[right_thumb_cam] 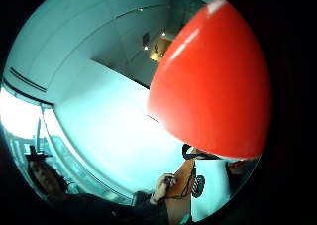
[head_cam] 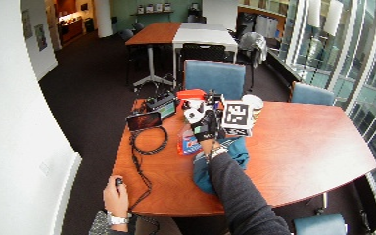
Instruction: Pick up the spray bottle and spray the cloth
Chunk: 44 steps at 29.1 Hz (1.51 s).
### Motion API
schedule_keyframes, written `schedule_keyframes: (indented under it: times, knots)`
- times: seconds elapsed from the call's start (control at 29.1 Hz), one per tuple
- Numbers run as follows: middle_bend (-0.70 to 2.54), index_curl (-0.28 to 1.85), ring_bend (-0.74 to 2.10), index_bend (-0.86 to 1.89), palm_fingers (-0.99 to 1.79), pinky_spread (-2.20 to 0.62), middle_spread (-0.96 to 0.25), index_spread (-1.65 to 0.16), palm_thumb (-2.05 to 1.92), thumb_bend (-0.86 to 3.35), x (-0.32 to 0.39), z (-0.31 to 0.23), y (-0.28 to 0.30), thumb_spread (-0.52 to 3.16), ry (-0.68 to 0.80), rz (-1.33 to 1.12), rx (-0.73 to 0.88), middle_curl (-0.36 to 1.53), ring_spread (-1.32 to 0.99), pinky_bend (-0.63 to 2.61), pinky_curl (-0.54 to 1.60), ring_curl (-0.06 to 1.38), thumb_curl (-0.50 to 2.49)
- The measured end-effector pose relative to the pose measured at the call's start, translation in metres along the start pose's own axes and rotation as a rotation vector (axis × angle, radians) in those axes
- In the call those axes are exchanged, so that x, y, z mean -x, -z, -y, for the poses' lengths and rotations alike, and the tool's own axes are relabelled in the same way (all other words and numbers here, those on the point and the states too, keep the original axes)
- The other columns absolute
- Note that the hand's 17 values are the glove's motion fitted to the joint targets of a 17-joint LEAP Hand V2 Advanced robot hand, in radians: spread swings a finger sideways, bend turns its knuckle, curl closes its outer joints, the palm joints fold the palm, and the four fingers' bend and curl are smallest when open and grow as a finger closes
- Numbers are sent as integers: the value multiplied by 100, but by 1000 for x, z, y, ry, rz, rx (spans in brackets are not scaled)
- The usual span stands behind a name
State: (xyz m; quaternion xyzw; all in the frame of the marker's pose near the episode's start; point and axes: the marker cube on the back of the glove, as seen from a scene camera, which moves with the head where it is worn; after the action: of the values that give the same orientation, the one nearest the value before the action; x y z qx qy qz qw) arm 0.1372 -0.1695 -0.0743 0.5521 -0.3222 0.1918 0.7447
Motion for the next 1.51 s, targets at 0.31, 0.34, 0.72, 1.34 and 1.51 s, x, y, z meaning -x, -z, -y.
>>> schedule_keyframes:
  times: [0.31,0.34,0.72,1.34,1.51]
  knots:
    - [56,49,61,18,136,-36,-20,-31,92,-4,2,-4,-5,43,2,-4,8,50,-25,50,41,46,72]
    - [56,49,61,18,136,-36,-20,-31,92,-4,1,-5,-7,43,-4,-4,12,50,-25,50,41,46,72]
    - [61,50,51,23,115,-23,-19,-31,92,-4,-19,-8,-29,50,-148,-68,223,51,-23,33,37,43,71]
    - [30,34,36,8,64,13,-13,-34,88,-3,-8,-17,16,83,34,-450,571,40,-12,35,36,37,60]
    - [25,33,33,13,60,17,-11,-36,82,-5,17,-36,32,90,158,-518,704,38,-9,35,37,36,56]
